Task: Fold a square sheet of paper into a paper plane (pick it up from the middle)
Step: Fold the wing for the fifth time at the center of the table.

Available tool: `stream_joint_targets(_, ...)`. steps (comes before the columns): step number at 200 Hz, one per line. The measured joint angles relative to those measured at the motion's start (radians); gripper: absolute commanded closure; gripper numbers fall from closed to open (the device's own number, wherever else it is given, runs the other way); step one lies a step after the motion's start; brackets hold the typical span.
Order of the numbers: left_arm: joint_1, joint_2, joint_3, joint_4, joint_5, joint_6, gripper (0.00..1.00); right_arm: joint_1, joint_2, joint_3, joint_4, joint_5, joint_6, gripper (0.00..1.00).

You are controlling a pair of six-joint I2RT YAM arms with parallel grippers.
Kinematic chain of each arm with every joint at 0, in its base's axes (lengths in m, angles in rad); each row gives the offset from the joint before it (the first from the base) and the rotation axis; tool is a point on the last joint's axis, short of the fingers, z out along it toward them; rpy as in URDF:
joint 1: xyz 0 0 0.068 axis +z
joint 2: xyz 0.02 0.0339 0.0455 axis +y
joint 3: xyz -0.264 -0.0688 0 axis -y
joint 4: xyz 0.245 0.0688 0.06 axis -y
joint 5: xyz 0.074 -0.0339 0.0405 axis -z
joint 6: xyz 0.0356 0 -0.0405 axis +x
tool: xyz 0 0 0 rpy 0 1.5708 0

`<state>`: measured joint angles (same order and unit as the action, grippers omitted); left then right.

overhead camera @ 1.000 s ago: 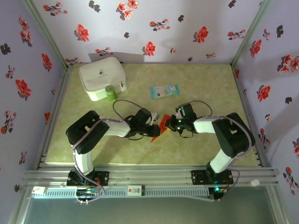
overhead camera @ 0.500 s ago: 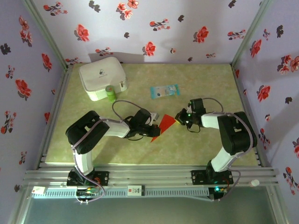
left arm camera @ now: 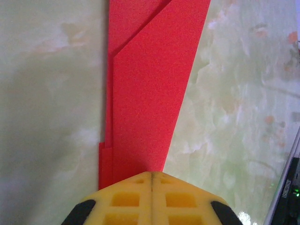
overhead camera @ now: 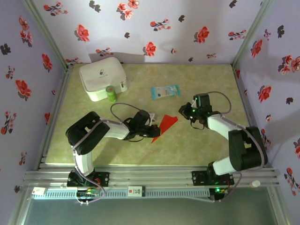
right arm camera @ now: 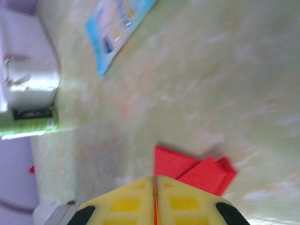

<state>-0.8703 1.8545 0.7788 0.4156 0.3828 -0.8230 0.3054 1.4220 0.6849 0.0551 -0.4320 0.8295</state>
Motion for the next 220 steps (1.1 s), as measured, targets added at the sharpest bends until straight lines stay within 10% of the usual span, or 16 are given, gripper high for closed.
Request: stream_joint_targets(220, -0.037, -0.089, 0.012, -0.134, -0.05, -0.079, 0.95, 0.152, 0.256, -0.018, 0.082, -0.066, 0.004, 1.0)
